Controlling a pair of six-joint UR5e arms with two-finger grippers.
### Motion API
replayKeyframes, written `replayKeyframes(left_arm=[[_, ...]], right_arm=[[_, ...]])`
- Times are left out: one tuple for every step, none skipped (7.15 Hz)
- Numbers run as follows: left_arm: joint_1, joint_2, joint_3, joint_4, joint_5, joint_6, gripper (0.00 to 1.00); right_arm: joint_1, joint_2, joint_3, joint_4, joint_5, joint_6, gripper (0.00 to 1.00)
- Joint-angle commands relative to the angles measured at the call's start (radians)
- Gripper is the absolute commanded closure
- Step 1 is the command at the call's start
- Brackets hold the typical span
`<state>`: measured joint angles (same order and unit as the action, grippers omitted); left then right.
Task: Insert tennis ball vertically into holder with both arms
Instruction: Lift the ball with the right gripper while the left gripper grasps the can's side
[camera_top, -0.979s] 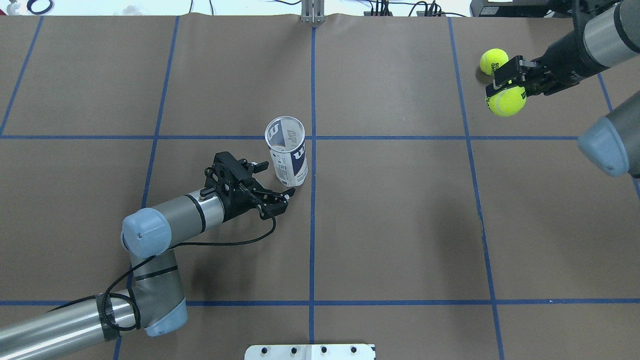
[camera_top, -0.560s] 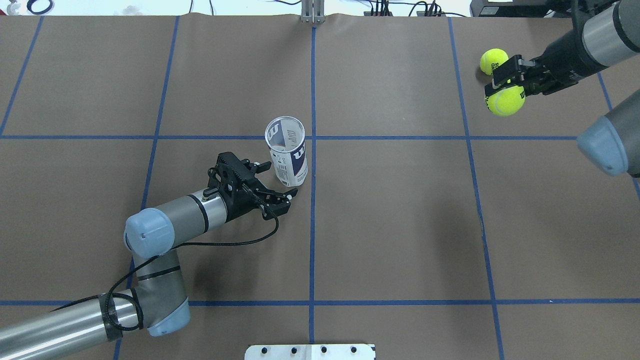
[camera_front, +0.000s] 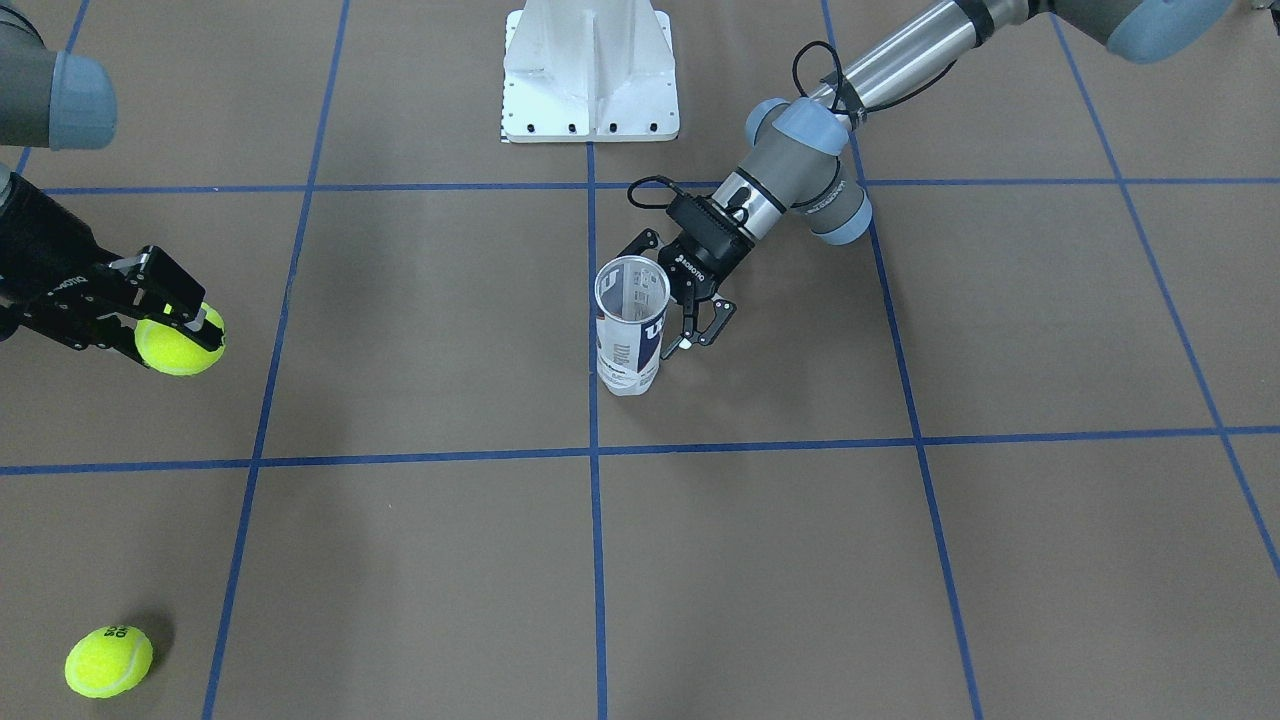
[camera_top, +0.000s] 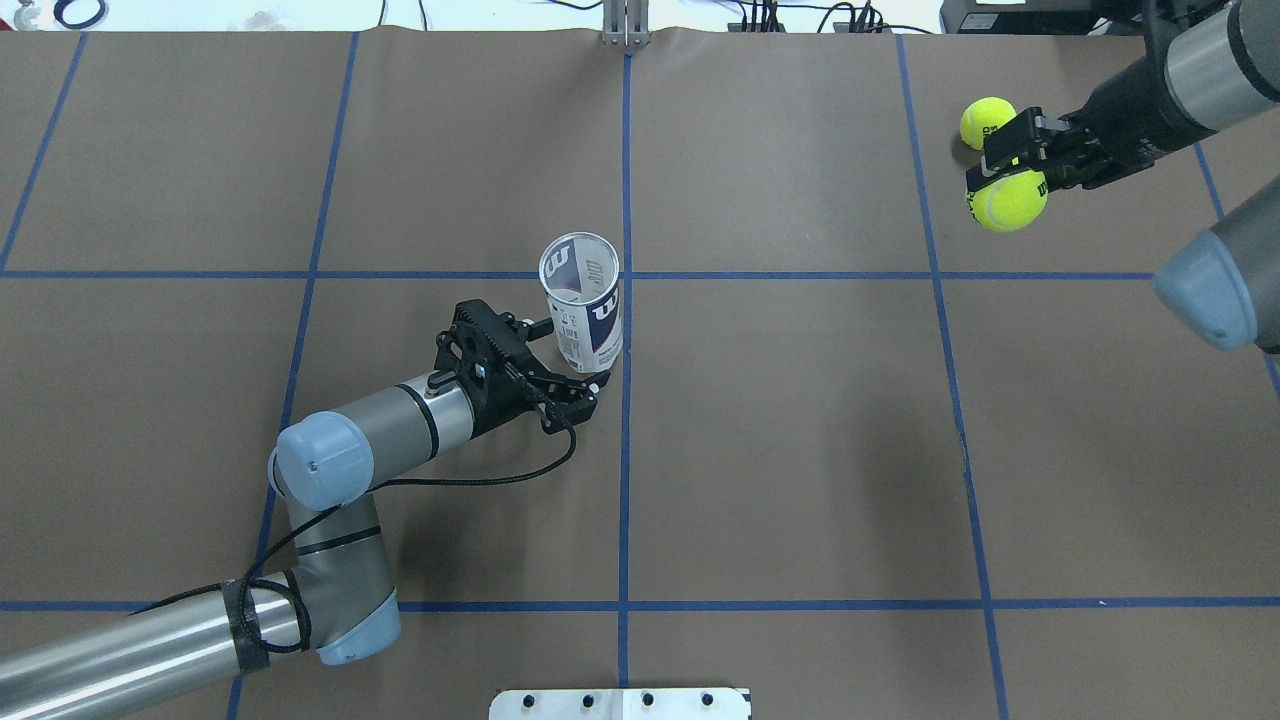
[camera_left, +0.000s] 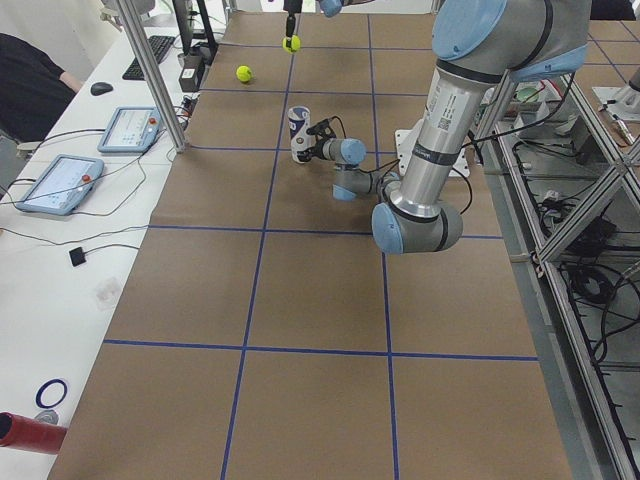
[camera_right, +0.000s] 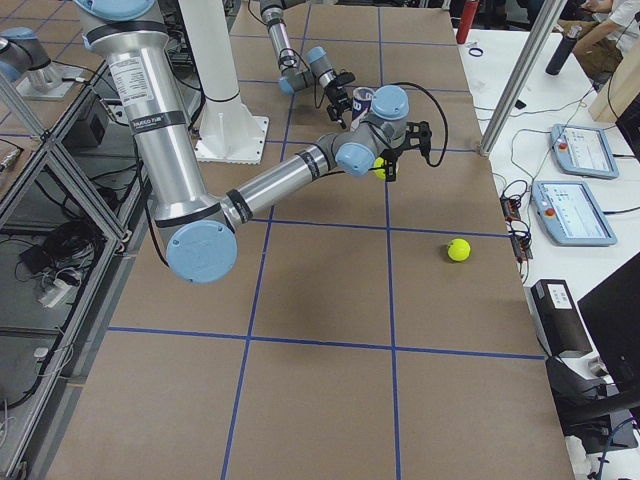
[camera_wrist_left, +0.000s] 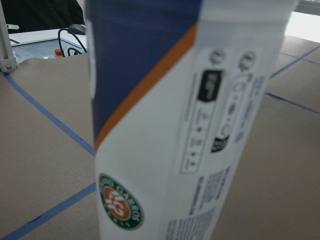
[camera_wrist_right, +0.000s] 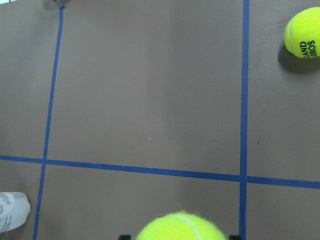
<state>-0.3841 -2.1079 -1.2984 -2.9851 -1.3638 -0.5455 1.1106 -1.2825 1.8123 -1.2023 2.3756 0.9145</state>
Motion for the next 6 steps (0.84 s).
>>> replayKeyframes(left_arm=[[-0.002,-0.004,0.005,0.000,0.018,0.004,0.01],[-0.004,-0.004,0.005,0.000,0.037,0.005,0.01],[-0.005,-0.004,0.005,0.000,0.038,0.006,0.01],[-0.006,-0.007,0.014,0.000,0.038,0.004,0.01],[-0.004,-0.008,0.019,0.000,0.040,0.004,0.01],[-0.002,-0.020,0.025,0.001,0.052,0.004,0.01]], right_arm=[[0.000,0.000,0.010,0.000,0.005,0.009,1.00],[0.000,0.000,0.013,0.000,0.007,0.009,1.00],[0.000,0.000,0.018,0.000,0.008,0.009,1.00],[0.000,0.000,0.021,0.000,0.014,0.009,1.00],[0.000,0.012,0.019,-0.002,0.019,0.010,1.00],[0.000,0.018,0.021,0.000,0.022,0.018,1.00]])
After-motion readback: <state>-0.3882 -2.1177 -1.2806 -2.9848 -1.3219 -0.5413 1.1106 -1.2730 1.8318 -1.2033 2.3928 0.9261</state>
